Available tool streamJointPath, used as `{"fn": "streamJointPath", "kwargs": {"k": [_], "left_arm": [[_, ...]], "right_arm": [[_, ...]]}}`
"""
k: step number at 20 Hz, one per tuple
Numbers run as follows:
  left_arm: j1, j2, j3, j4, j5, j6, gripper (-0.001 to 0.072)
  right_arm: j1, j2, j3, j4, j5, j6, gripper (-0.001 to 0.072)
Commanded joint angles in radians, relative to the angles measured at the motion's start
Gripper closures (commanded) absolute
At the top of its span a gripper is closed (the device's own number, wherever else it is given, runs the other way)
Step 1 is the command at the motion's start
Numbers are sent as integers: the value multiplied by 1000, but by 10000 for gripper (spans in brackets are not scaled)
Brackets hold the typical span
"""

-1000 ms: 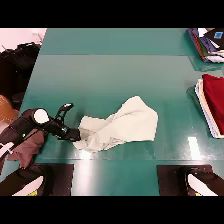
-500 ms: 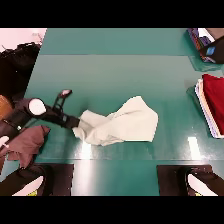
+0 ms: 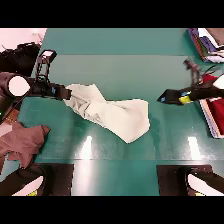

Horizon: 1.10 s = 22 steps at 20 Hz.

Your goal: Fold the shirts.

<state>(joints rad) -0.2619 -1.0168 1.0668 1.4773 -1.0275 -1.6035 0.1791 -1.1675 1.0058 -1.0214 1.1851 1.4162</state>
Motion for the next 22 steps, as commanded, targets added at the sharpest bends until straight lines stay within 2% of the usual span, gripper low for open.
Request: {"fn": "streamJointPath", "kwargs": {"k": [1,2,4,7,8,9,12,16,22], "left_arm": [[0,-1,14,3,5,-5,685],[1,-1,14,-1,5,-5,685],[1,-1,14,-7,5,-5,685],[1,-1,14,-19,5,-5,684],[1,-1,14,-19,6,-6,685],[1,-1,14,-22,6,-12,685],[1,-1,14,-53,6,-20,684],[1,50,98,-26,22,-24,685],[0,184,523,7,6,-20,685]], "right_arm": [[34,-142,-90,85,-130,-31,168],[48,-180,-90,91,-160,-31,169],[76,-244,-90,88,-213,-31,266],[102,-303,-90,90,-268,-30,279],[110,-309,-90,90,-288,-30,315],[117,-307,-90,88,-314,-30,454],[126,-272,-89,86,-391,-31,691],[65,-77,-38,47,-434,-31,693],[-63,269,330,-147,-256,-31,693]]}}
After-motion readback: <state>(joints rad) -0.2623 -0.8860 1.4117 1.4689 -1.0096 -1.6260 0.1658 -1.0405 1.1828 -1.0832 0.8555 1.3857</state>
